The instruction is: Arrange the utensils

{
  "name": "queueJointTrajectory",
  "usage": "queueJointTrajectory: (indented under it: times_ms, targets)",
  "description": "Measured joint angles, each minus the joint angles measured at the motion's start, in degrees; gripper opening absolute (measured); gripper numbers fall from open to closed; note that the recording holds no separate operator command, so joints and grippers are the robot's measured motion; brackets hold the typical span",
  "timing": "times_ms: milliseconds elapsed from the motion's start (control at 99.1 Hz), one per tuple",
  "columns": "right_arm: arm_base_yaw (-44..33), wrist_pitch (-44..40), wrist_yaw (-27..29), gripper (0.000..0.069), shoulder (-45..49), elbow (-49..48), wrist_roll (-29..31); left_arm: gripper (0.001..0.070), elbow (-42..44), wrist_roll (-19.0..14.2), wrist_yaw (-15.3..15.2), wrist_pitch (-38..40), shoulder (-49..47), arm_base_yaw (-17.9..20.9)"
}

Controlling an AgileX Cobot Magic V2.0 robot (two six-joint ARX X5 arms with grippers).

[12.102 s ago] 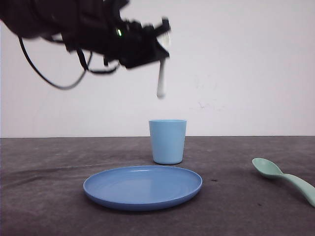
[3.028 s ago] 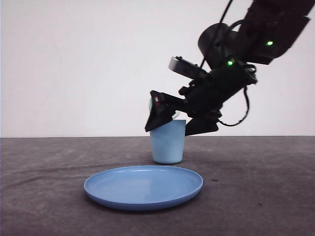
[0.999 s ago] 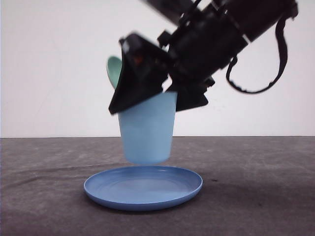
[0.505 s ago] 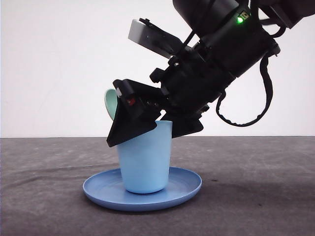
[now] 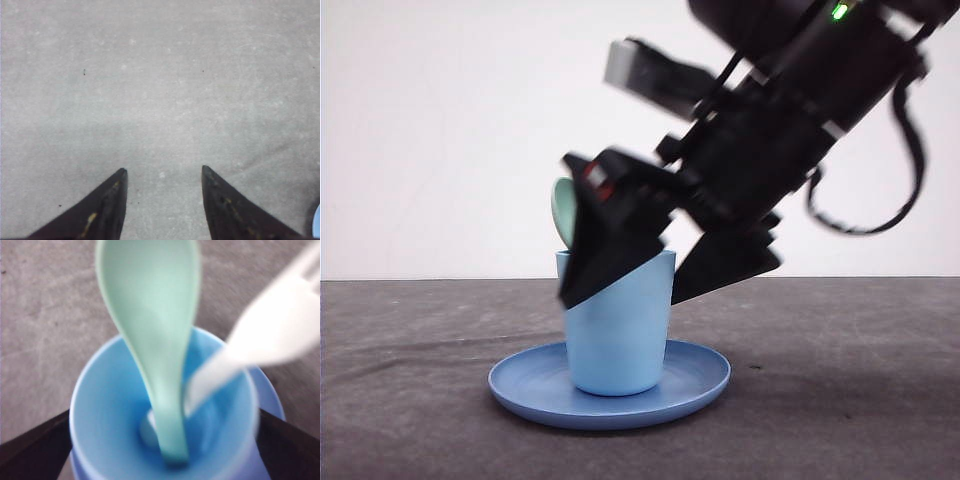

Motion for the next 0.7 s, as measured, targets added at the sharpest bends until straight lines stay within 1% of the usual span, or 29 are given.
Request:
queueJointTrajectory:
  times_ms: [121, 343, 575, 646, 696]
  targets:
    - [-1.3, -8.4, 0.4, 0.0680, -5.1, 0.0, 0.0, 0.0274, 0.0, 0.0, 0.0, 0.0, 0.0, 0.0]
    - [-6.3, -20.0, 5.6, 0.0680, -17.5, 0.0, 0.0, 0.0274, 0.0, 0.0, 0.0, 0.0, 0.0, 0.0]
    - [-18.2, -31.8, 5.9, 0.0680, -29.3, 0.5, 0.9, 0.0274, 0.0, -0.3, 0.1, 0.0, 0.0, 0.0]
    - [-22.6, -36.2, 5.9, 0.0680, -31.8, 1.7, 0.9, 0.0274, 0.0, -0.5, 0.5, 0.0, 0.0, 0.0]
    - [-26.2, -39.6, 5.9, 0.0680, -33.2, 3.0, 0.9, 0.0274, 0.0, -0.6, 1.4, 0.0, 0.0, 0.0]
